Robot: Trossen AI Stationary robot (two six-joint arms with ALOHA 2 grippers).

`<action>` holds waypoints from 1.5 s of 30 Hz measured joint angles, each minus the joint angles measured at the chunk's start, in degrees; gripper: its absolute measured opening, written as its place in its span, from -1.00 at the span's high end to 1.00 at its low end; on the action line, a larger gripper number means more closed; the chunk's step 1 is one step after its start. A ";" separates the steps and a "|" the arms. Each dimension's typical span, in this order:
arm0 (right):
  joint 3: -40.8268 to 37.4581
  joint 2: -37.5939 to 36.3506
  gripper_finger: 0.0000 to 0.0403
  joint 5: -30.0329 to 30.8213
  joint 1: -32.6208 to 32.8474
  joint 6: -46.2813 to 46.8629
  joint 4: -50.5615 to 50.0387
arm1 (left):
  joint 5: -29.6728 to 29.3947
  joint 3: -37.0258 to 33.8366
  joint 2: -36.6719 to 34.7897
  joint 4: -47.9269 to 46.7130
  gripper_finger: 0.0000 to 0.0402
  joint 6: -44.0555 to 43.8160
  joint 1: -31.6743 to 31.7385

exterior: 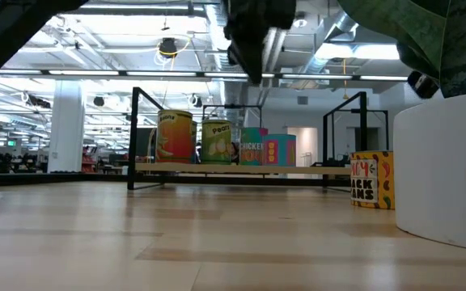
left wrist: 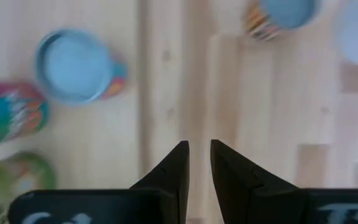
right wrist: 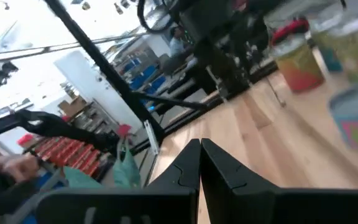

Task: Pick and place cans onto a shelf
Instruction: Put the canned pineapple rings on the shelf

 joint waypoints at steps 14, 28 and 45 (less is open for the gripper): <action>8.54 0.21 0.81 4.63 0.65 -10.58 -21.23 | -2.79 -2.01 0.09 5.63 0.74 -10.07 -5.17; 23.40 14.68 0.81 6.13 5.09 -12.98 -28.48 | -7.17 0.68 -2.55 3.07 0.74 -12.66 -6.27; 33.09 45.76 0.81 25.53 5.03 -5.57 -51.42 | -22.22 0.09 -9.33 -8.45 0.74 -11.37 -10.20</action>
